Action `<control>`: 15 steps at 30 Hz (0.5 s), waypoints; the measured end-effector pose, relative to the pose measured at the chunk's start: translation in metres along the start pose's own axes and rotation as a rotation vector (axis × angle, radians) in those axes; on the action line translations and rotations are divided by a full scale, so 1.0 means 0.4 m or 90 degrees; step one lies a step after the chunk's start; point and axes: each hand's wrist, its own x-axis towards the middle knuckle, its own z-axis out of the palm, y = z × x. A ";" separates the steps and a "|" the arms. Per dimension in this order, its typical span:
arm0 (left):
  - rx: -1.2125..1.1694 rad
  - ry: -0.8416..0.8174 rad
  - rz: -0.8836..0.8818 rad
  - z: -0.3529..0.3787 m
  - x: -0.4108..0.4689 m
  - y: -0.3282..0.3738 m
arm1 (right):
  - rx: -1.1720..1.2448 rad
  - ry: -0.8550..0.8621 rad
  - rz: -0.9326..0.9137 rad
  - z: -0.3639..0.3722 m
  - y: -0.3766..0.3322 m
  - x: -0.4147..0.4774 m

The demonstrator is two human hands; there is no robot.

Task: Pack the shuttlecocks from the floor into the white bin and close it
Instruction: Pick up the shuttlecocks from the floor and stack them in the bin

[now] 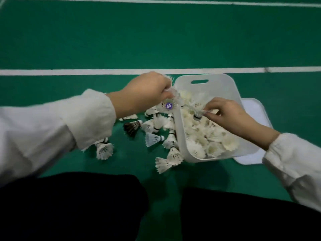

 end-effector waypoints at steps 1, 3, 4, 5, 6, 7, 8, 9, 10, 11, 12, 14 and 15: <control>0.005 0.002 0.023 0.004 0.025 0.024 | 0.007 -0.007 0.027 0.003 0.030 -0.027; -0.005 -0.004 0.047 0.034 0.064 0.074 | 0.017 -0.038 0.071 0.027 0.084 -0.069; -0.014 -0.013 0.052 0.058 0.076 0.098 | 0.021 -0.057 0.086 0.046 0.108 -0.082; -0.025 -0.025 0.056 0.085 0.086 0.119 | 0.026 -0.073 0.096 0.066 0.125 -0.092; -0.039 -0.032 0.058 0.114 0.092 0.136 | 0.034 -0.086 0.101 0.087 0.137 -0.096; -0.058 -0.030 0.051 0.142 0.098 0.148 | 0.043 -0.098 0.100 0.105 0.145 -0.096; -0.081 -0.021 0.030 0.167 0.104 0.155 | 0.052 -0.112 0.094 0.121 0.149 -0.092; -0.102 -0.010 0.000 0.192 0.108 0.157 | 0.057 -0.132 0.086 0.136 0.151 -0.086; -0.118 0.001 -0.033 0.216 0.109 0.159 | 0.061 -0.155 0.078 0.151 0.150 -0.080; -0.130 0.012 -0.065 0.238 0.105 0.160 | 0.066 -0.186 0.073 0.167 0.147 -0.075; -0.142 0.024 -0.092 0.260 0.097 0.163 | 0.067 -0.221 0.070 0.184 0.145 -0.071; -0.169 0.043 -0.136 0.300 0.075 0.171 | 0.046 -0.295 0.067 0.220 0.140 -0.067; -0.180 0.050 -0.155 0.317 0.065 0.177 | 0.026 -0.330 0.068 0.236 0.139 -0.066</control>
